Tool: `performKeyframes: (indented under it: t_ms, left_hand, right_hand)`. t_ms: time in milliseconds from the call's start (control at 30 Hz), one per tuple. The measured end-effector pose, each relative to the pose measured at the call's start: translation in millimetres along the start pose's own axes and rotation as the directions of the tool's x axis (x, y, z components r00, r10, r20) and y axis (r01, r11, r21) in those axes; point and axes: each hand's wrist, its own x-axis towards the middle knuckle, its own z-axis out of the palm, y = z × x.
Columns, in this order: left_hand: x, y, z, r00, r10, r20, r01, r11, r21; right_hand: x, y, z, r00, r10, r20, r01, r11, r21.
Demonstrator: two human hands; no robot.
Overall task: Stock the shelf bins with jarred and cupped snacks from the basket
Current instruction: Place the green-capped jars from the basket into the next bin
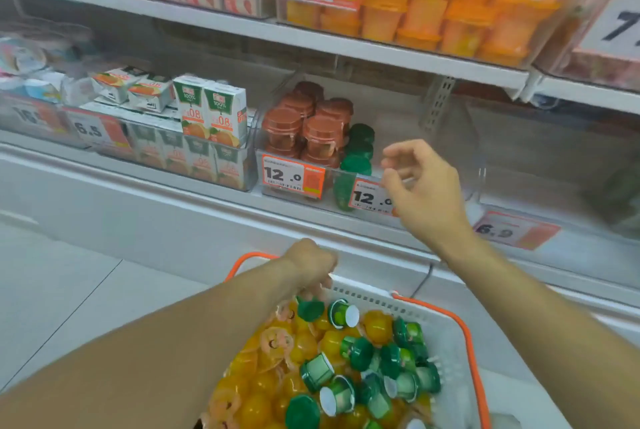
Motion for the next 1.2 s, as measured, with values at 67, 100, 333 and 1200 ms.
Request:
performKeyframes:
  t_ms: [67, 100, 333, 1200]
  left_hand:
    - [6, -22, 10, 0.999, 0.008, 0.051, -0.023, 0.952, 0.304]
    - [10, -36, 17, 0.998, 0.011, 0.063, -0.040, 0.876, 0.481]
    - [13, -129, 106, 0.992, -0.098, 0.081, 0.016, 0.727, 0.687]
    - [20, -140, 106, 0.962, -0.270, 0.034, 0.177, 0.524, -0.833]
  right_hand:
    - [-50, 16, 13, 0.995, 0.045, 0.091, -0.044, 0.999, -0.005]
    - [-73, 30, 21, 0.982, 0.084, 0.167, -0.079, 0.996, -0.035]
    - [-195, 122, 47, 0.769, 0.393, 0.503, -0.216, 0.902, -0.374]
    - [-174, 154, 29, 0.532, 0.761, 0.371, -0.638, 0.649, -0.415]
